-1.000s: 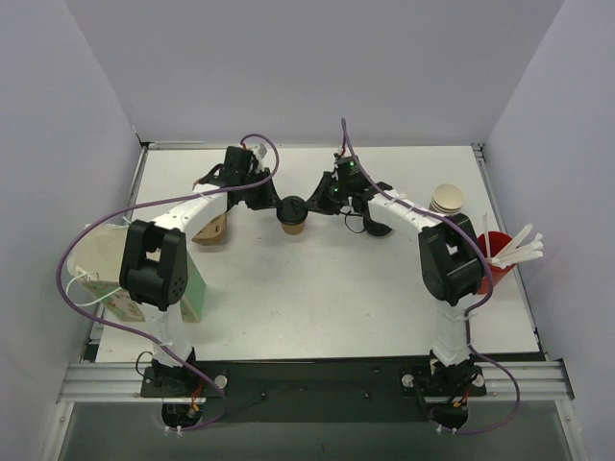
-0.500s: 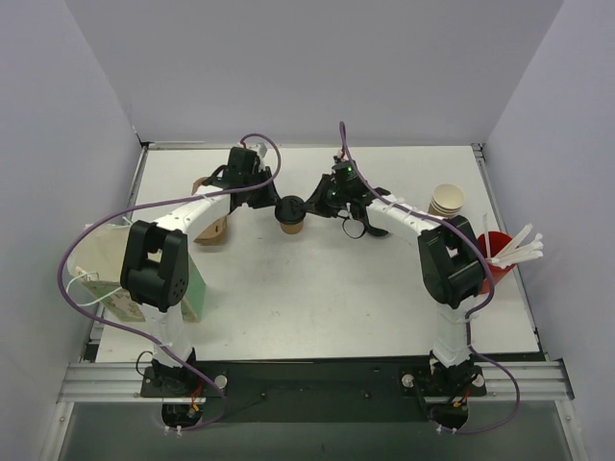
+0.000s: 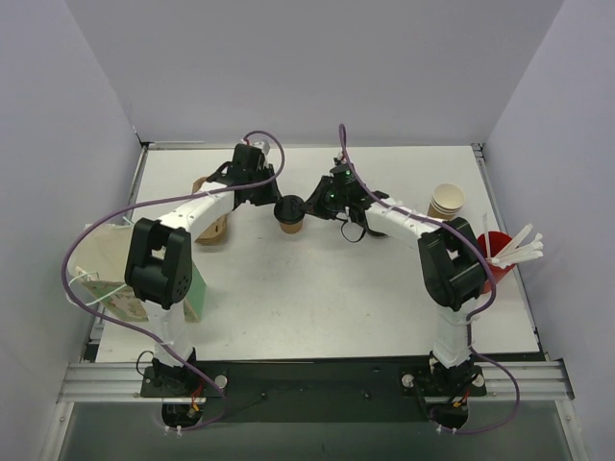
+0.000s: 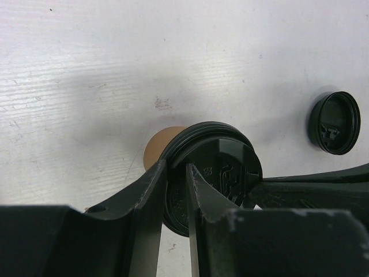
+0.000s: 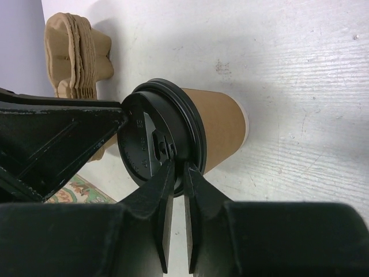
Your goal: Pack the takeout coffee
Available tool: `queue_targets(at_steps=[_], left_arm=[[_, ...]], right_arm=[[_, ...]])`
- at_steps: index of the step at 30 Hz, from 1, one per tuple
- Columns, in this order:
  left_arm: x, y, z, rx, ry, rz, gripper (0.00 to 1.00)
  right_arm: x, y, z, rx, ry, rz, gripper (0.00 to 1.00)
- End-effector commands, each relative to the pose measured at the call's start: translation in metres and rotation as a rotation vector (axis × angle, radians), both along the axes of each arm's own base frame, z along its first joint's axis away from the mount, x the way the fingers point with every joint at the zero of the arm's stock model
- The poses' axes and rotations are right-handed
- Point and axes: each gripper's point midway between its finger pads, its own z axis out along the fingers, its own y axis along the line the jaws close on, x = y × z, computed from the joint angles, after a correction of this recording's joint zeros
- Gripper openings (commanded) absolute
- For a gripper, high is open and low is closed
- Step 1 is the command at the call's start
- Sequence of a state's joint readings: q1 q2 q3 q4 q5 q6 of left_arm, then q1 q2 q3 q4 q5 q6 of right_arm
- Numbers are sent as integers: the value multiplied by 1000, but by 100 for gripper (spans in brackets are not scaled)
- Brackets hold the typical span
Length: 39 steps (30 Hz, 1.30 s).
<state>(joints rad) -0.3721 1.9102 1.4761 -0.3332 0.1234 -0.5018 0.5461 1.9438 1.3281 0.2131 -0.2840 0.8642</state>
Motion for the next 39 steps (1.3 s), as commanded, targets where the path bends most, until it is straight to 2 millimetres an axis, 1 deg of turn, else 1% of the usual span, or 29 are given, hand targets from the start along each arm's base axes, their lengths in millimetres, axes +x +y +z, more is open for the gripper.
queue_targets(at_steps=[1, 2, 3, 4, 5, 6, 8, 9, 11, 12, 13, 15, 16, 17, 19, 20, 21, 22, 23, 24, 25, 26, 27, 28, 31, 33, 36, 38, 39], left_arm=[[-16, -14, -18, 53, 104, -93, 31], [-17, -14, -16, 56, 113, -104, 31], [-16, -16, -14, 54, 109, -115, 31], [-11, -19, -7, 52, 90, -135, 31], [-14, -19, -6, 53, 100, -147, 31], [-12, -20, -4, 56, 96, -154, 31], [-9, -20, 3, 57, 79, -169, 32], [-8, -21, 6, 49, 75, -177, 35], [-3, -19, 16, 39, 52, -184, 37], [-2, -19, 20, 33, 44, -189, 41], [0, -19, 25, 26, 34, -192, 42], [6, -18, 38, 18, 4, -192, 45], [8, -18, 42, 15, -5, -195, 47], [9, -18, 50, 8, -17, -197, 48], [11, -14, 58, 2, -27, -184, 48], [9, -12, 58, 2, -23, -179, 48], [7, -11, 57, 1, -15, -169, 48], [3, -8, 62, 2, -18, -154, 48], [1, -2, 60, 15, -14, -125, 48], [-9, 3, 46, 21, 30, -97, 47], [-15, 6, 52, 15, 19, -84, 46], [-16, 5, 53, -3, 3, -80, 46], [-21, 7, 48, -16, 16, -63, 45], [-29, 8, 42, -17, 29, -61, 44], [-36, 8, 34, -34, 33, -61, 44], [-37, 7, 35, -53, 25, -63, 44], [-36, 8, 40, -77, 6, -52, 44], [-34, 7, 50, -91, -18, -52, 44], [-33, 6, 51, -97, -20, -50, 44]], right_arm=[[-44, -7, -37, -164, 166, 60, 9], [-42, -3, -30, -157, 155, 65, 10], [-39, 0, -21, -152, 146, 70, 13], [-38, 3, -14, -143, 135, 73, 15], [-38, 5, -10, -141, 130, 77, 16], [-35, 7, -3, -134, 116, 78, 18], [-34, 8, 4, -128, 109, 78, 18], [-34, 9, 7, -129, 108, 81, 20], [-31, 11, 17, -126, 89, 85, 20], [-31, 9, 18, -133, 90, 89, 22], [-28, 9, 24, -131, 76, 86, 22], [-26, 6, 29, -139, 68, 85, 24], [-25, 4, 34, -140, 55, 86, 24], [-21, 1, 38, -139, 48, 77, 24], [-18, -4, 43, -139, 44, 75, 24], [-14, -10, 46, -138, 43, 67, 24], [-12, -13, 46, -140, 44, 61, 24], [-11, -16, 47, -139, 44, 58, 24], [-8, -19, 47, -144, 38, 56, 24], [-3, -24, 49, -137, 34, 52, 24], [0, -25, 47, -135, 39, 58, 24], [2, -25, 45, -134, 36, 75, 24], [9, -25, 51, -119, 26, 79, 24], [12, -24, 45, -125, 32, 86, 24], [18, -20, 40, -132, 22, 112, 27], [20, -17, 38, -132, 22, 121, 29], [23, -16, 31, -139, 31, 121, 28], [23, -14, 29, -143, 38, 126, 28], [23, -12, 27, -145, 38, 131, 29]])
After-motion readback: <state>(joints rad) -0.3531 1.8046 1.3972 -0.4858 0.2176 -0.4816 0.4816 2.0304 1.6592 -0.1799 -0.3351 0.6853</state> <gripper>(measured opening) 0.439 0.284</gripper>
